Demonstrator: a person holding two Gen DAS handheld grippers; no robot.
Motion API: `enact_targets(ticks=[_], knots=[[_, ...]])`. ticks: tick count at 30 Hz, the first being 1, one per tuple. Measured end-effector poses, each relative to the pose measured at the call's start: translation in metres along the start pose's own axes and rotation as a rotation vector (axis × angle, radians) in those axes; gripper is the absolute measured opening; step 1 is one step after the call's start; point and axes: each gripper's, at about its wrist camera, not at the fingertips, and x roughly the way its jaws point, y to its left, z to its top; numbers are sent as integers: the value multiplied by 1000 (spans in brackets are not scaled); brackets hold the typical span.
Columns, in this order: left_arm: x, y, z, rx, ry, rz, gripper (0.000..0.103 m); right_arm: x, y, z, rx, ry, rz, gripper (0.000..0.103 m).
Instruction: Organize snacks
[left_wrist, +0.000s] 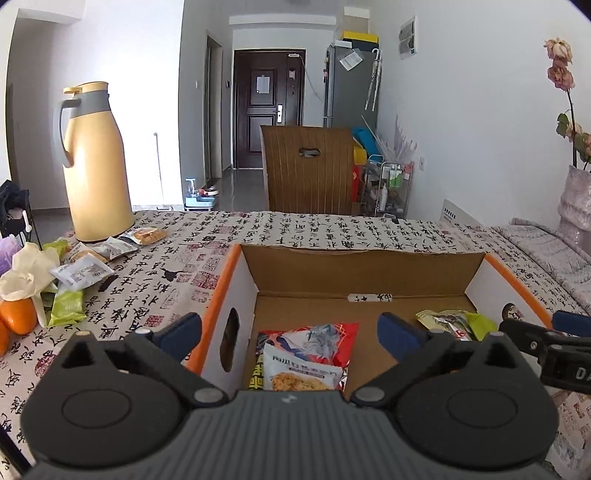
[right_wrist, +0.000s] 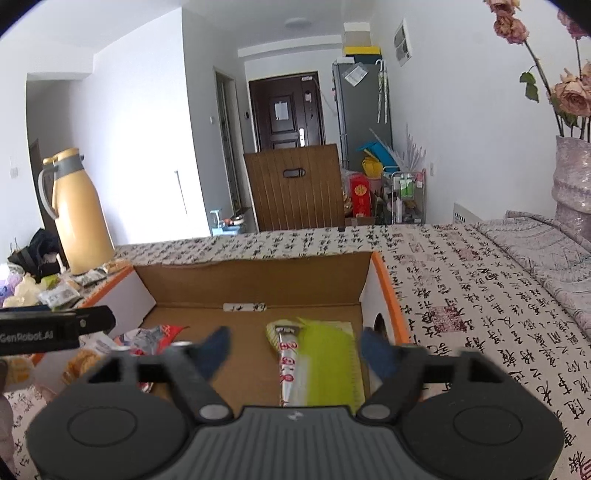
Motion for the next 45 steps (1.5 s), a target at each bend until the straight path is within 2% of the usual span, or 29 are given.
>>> enact_targets(ticks=[1, 2, 14, 26, 45], knots=[[0, 1, 1, -4, 1, 1, 103, -1, -1, 0, 3, -5, -1, 101], [0, 2, 1, -7, 2, 3, 103, -1, -1, 1, 7, -8, -3, 103], [-5, 4, 5, -21, -9, 9, 103, -6, -1, 6, 13, -21, -11, 103], [-35, 0, 16, -17, -36, 23, 103, -44, 5, 21, -5, -91, -26, 103], [-102, 7, -14, -25, -37, 27, 103, -109, 16, -5, -26, -75, -5, 103]])
